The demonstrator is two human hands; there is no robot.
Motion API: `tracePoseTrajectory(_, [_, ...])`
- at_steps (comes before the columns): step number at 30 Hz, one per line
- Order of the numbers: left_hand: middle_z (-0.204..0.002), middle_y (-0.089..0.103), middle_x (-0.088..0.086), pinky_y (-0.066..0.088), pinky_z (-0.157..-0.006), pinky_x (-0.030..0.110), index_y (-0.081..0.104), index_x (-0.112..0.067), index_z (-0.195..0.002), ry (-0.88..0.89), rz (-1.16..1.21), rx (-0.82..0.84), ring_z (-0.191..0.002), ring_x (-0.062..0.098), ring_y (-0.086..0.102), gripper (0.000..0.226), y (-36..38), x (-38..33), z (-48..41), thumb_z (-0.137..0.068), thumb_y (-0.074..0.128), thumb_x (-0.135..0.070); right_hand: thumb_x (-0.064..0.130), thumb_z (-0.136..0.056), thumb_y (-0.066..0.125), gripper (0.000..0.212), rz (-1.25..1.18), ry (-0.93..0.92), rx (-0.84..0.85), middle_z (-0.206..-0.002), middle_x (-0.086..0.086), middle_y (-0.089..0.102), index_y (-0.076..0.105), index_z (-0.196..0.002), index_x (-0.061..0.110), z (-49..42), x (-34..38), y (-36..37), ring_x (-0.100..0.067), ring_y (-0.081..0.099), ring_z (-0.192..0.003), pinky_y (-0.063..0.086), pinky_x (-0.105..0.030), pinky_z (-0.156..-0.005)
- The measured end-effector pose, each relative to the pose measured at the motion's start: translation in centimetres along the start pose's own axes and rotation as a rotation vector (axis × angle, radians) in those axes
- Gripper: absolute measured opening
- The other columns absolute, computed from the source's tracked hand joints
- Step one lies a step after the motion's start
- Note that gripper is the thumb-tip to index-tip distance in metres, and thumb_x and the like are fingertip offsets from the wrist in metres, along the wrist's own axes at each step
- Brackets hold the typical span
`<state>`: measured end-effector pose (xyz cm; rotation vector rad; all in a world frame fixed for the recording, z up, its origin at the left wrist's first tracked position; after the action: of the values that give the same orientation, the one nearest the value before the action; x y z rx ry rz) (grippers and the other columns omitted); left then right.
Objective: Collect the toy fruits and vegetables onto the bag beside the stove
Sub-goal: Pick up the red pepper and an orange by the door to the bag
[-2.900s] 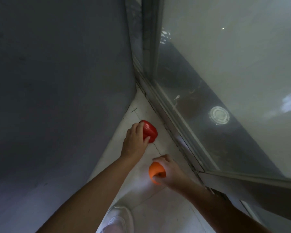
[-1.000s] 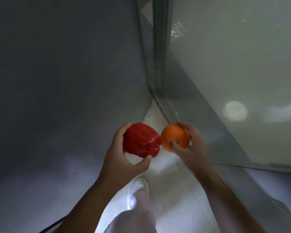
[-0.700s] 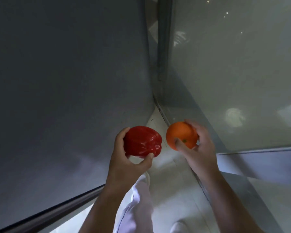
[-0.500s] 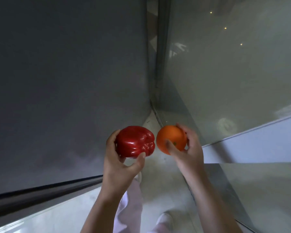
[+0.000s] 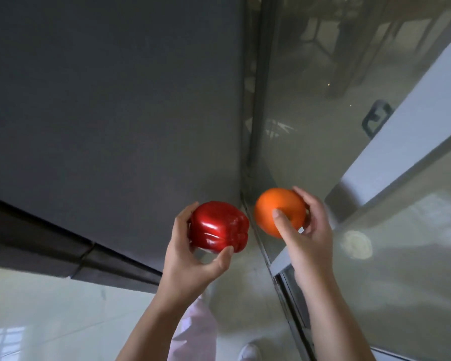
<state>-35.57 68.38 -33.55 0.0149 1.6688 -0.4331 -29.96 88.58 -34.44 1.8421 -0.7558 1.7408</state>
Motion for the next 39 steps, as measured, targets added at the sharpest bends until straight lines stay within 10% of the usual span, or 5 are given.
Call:
tracePoseTrajectory(22, [-0.111, 0.05, -0.033, 0.048, -0.082, 0.019, 0.042, -0.024, -0.126, 0.151, 0.197, 0.254, -0.106, 0.004, 0.055, 0.076, -11.3, -9.4, 4.0, -0.058, 0.074, -0.038, 0.024, -0.067, 0.067, 0.046, 0.124, -0.123, -0.097, -0.115, 0.013, 0.054, 0.055, -0.109, 0.037, 14.4, 16.4, 3.5, 0.005, 0.056, -0.093, 0.046, -0.008, -0.066])
tracePoseTrajectory(32, [-0.119, 0.049, -0.013, 0.045, -0.079, 0.011, 0.042, -0.029, -0.123, 0.152, 0.29, 0.576, -0.105, 0.001, 0.054, 0.073, -9.7, -10.1, 6.7, -0.057, 0.072, -0.04, 0.046, -0.056, 0.067, 0.045, 0.323, -0.035, -0.432, -0.104, 0.04, 0.051, 0.053, -0.098, 0.054, 23.0, 18.1, -0.4, 0.009, 0.053, -0.093, 0.044, -0.012, -0.066])
tracePoseTrajectory(39, [-0.123, 0.048, -0.012, 0.048, -0.078, 0.014, 0.041, -0.035, -0.124, 0.144, 0.348, 0.897, -0.106, 0.005, 0.055, 0.08, -4.4, -12.6, 13.7, -0.051, 0.073, -0.045, 0.053, -0.055, 0.062, 0.057, 0.492, 0.009, -0.743, -0.111, 0.023, 0.047, 0.047, -0.109, 0.042, 32.6, 20.4, -6.6, -0.01, 0.05, -0.097, 0.042, -0.022, -0.071])
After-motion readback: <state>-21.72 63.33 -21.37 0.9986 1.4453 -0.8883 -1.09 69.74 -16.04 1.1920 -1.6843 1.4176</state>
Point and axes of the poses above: each hand's wrist, its own z-axis away from the middle knuckle, its own y-axis out of the palm, x = y × z, the point moved 8 cm from there along -z, towards the middle knuckle
